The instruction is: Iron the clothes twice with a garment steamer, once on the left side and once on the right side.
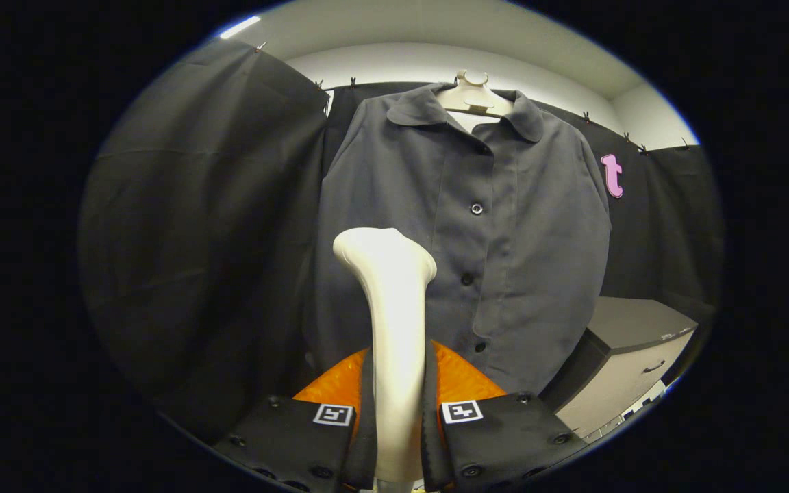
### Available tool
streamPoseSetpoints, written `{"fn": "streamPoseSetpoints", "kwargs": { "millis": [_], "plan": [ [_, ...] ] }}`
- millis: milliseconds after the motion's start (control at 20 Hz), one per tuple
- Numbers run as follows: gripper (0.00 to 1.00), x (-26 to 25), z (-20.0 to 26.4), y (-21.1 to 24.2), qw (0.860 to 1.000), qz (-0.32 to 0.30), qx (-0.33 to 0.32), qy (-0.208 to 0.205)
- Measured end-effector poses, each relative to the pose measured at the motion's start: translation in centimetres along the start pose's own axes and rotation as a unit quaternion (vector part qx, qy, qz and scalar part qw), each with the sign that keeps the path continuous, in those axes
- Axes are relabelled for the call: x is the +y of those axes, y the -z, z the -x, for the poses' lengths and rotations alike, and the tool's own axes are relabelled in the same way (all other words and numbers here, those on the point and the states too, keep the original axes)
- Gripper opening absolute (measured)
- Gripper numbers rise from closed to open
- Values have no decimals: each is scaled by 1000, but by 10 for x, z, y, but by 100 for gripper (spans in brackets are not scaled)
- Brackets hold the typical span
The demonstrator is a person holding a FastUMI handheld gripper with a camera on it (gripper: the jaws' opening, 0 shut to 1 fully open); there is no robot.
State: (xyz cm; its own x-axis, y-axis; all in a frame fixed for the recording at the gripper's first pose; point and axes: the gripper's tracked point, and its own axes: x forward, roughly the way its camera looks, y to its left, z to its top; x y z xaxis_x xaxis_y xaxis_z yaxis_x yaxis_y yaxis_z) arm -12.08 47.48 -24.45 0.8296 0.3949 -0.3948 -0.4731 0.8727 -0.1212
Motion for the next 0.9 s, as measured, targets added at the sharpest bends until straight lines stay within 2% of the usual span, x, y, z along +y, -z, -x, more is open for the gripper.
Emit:
{"fn": "streamPoseSetpoints", "kwargs": {
  "millis": [300, 900],
  "plan": [
    [33, 12, 6, 46, 999, -4, 48, -11],
    [34, 30, 16, 108, 992, -6, 121, -29]
  ]
}}
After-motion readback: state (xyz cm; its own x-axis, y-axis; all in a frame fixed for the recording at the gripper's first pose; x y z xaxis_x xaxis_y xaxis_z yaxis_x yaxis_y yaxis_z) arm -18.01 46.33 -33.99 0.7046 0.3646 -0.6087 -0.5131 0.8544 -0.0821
